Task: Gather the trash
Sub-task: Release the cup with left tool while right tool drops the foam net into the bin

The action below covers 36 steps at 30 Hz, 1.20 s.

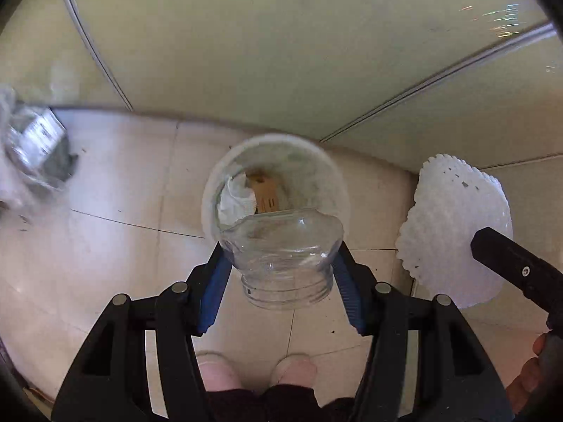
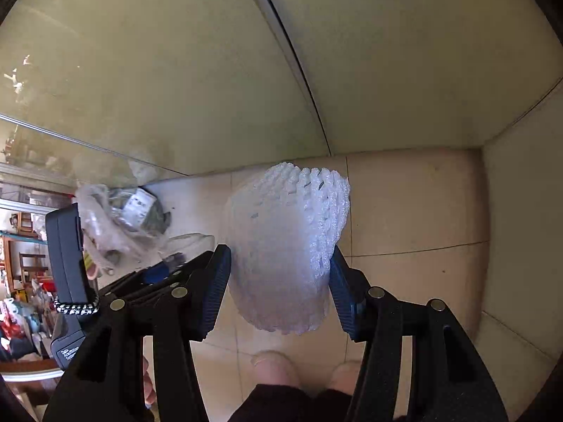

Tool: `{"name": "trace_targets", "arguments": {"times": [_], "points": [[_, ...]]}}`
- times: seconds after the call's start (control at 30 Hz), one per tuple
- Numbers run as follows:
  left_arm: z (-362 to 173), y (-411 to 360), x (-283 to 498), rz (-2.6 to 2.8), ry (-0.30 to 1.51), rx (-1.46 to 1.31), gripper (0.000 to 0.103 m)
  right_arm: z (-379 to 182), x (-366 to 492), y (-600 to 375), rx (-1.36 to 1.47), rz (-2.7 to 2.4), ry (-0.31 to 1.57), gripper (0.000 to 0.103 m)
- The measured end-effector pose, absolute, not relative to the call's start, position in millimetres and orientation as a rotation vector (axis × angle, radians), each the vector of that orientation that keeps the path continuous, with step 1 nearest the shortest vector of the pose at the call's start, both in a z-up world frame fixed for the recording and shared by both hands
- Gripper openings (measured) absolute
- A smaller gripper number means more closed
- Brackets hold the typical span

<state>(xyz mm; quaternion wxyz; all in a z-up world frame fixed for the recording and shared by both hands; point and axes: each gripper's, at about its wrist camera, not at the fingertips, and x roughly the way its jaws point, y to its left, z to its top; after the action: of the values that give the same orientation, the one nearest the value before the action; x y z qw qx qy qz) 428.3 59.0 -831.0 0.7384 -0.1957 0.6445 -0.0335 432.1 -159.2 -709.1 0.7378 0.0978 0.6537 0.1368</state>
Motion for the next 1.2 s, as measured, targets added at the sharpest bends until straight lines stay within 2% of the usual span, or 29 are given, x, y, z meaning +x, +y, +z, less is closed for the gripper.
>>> {"name": "trace_targets", "arguments": {"times": [0.17,0.4,0.83,1.0,1.2], "points": [[-878.4,57.8,435.8,-0.077,1.423,-0.442,0.057,-744.9,442.2,-153.4,0.218,0.31,1.44,0.051],[-907.6,50.3,443.7,-0.09,1.432,-0.453,0.057,-763.4,444.6,-151.7,0.202,0.312,1.439,0.051],[-877.1,83.0,420.7,-0.011,1.37,-0.349,0.057,-789.2,452.8,-132.3,0.156,0.357,1.479,0.055],[-873.1,103.2,409.8,0.038,1.356,-0.378,0.057,-805.7,453.9,-114.4,0.125,0.39,1.512,0.071],[-870.9,113.0,404.9,0.071,1.344,-0.409,0.057,-817.2,449.5,-100.7,0.059,0.395,1.543,0.073]]}}
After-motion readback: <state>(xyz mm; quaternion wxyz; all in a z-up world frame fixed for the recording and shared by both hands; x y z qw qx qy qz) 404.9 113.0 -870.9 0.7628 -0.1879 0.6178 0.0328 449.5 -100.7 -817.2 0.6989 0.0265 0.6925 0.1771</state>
